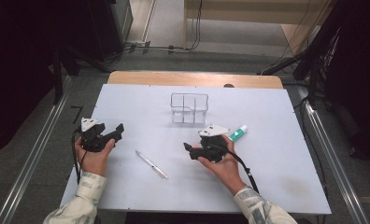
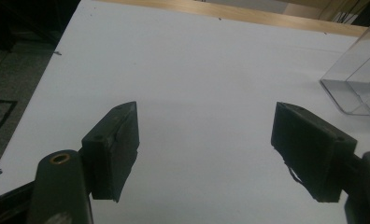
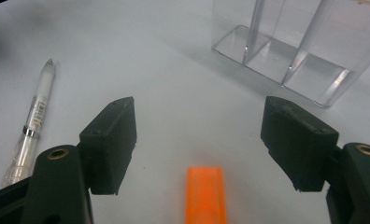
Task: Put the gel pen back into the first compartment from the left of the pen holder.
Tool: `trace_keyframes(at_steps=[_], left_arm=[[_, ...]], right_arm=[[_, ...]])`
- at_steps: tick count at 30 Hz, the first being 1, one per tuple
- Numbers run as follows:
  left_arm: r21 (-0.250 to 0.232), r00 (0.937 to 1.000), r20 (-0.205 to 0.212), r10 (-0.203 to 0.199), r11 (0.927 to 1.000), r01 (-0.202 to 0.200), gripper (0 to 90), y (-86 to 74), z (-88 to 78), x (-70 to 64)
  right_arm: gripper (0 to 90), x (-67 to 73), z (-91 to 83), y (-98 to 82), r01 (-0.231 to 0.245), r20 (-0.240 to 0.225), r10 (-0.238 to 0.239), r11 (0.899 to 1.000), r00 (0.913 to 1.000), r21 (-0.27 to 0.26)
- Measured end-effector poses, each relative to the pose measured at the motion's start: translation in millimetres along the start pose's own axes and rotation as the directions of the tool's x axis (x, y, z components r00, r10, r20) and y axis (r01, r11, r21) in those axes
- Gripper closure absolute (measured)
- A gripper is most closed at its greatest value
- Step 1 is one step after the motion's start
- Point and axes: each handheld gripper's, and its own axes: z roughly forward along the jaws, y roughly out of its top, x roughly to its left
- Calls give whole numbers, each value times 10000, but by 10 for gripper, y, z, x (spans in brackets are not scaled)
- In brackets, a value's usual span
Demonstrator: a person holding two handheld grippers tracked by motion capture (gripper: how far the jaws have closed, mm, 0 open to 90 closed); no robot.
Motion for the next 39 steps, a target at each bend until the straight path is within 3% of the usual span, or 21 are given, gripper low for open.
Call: trace_keyframes(at_steps=[39], left_arm=[[-37,10000,-2,17,10000,-17,242,1,3,6]], right_arm=[[273,470,384,97,432,-887,-416,9989,9952,157]])
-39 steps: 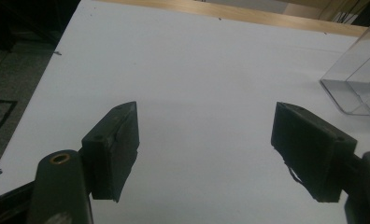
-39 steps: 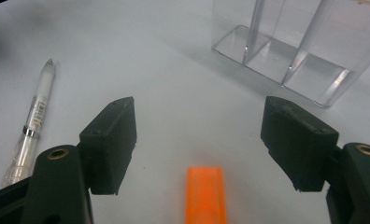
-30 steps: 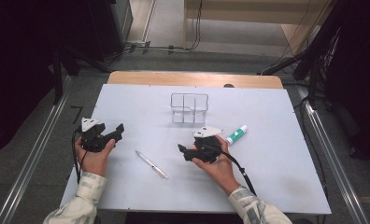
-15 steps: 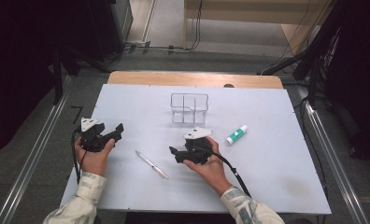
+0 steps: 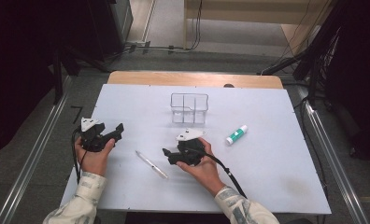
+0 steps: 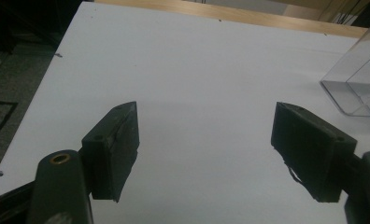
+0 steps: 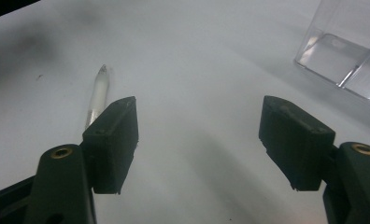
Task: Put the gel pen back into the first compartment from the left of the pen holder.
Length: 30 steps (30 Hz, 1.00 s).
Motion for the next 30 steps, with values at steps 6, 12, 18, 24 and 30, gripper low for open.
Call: trace_keyframes(at_steps=[6,12,18,24,30], left_arm=[[21,10000,7,10,10000,-10,242,-2,4,3],[9,10000,15,9,10000,-9,243,-1,5,6],[-2,10000,15,3,10000,-3,242,-2,7,8],[-10,10000,28,-13,10000,13,242,-2,10,10],[6,10000,42,8,10000,-8,243,-2,10,14]], right_arm=[[280,61,57,11,-1,-114,1,10000,9999,47],[283,127,116,30,100,-250,-97,9999,9996,104],[290,198,176,57,266,-352,-262,9996,9990,132],[313,271,261,70,404,-434,-392,9988,9983,268],[328,332,342,74,474,-476,-456,9982,9978,370]])
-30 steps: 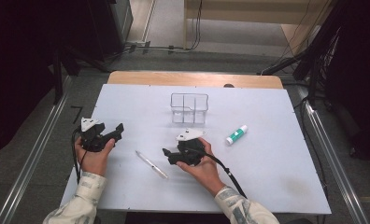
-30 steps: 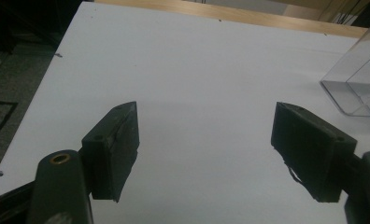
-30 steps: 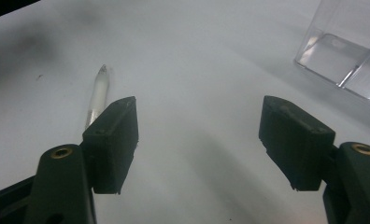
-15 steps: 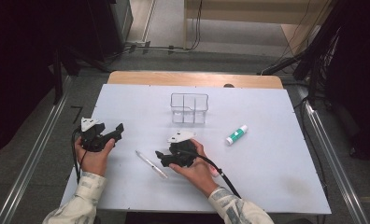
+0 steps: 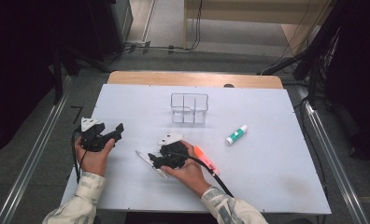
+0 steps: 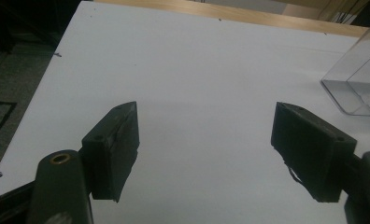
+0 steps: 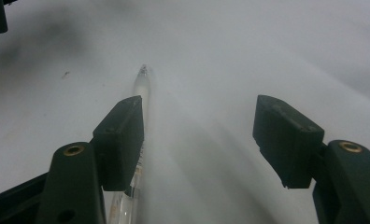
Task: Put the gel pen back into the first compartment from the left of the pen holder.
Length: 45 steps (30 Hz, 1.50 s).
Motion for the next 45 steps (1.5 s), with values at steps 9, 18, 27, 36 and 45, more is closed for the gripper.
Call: trace_keyframes(at_steps=[9,18,27,36,45], left_arm=[[-4,10000,7,-3,10000,3,244,-1,4,2],[-3,10000,20,2,10000,-2,244,-1,6,4],[64,10000,-18,12,10000,-12,245,-3,10,6],[100,10000,-14,-9,9999,9,245,-7,17,6],[91,10000,-4,12,10000,-12,247,-6,16,5]], right_arm=[[346,80,83,42,101,-140,-100,9999,9999,77],[375,147,170,88,253,-149,-250,9995,9996,164],[415,225,219,127,327,-164,-324,9993,9993,177],[459,253,276,126,343,-245,-336,9990,9991,296],[500,269,322,116,404,-267,-393,9983,9989,421]])
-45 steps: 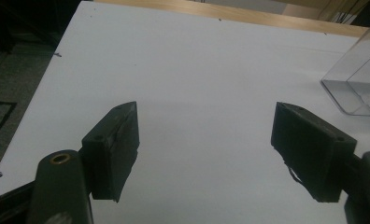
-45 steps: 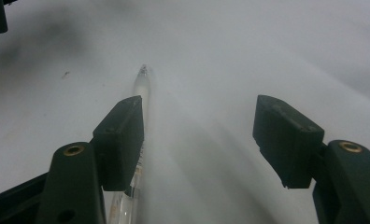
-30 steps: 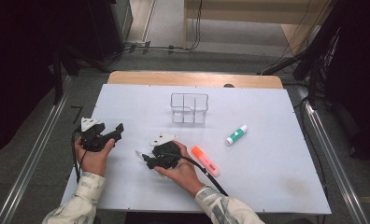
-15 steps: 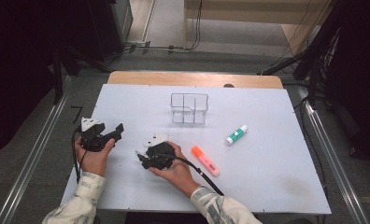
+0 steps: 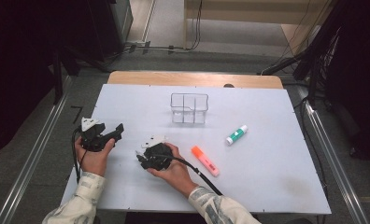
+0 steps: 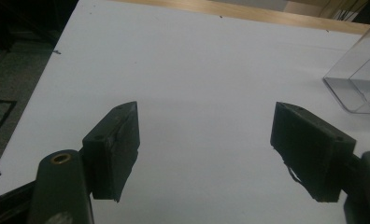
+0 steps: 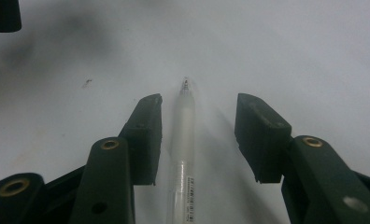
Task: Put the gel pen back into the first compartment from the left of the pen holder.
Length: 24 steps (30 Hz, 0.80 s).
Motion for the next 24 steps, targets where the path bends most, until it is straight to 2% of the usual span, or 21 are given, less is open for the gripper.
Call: trace_keyframes(at_steps=[6,16,24], left_arm=[[0,10000,19,-16,10000,16,247,0,2,4],[-15,10000,35,-7,10000,7,247,1,0,3],[-27,10000,42,-23,10000,23,247,1,0,3]], right_arm=[[537,4,31,-13,70,-3,-70,9999,10000,75],[658,21,44,-15,272,123,-273,9996,9996,72],[751,44,47,-12,308,31,-308,9995,9995,99]])
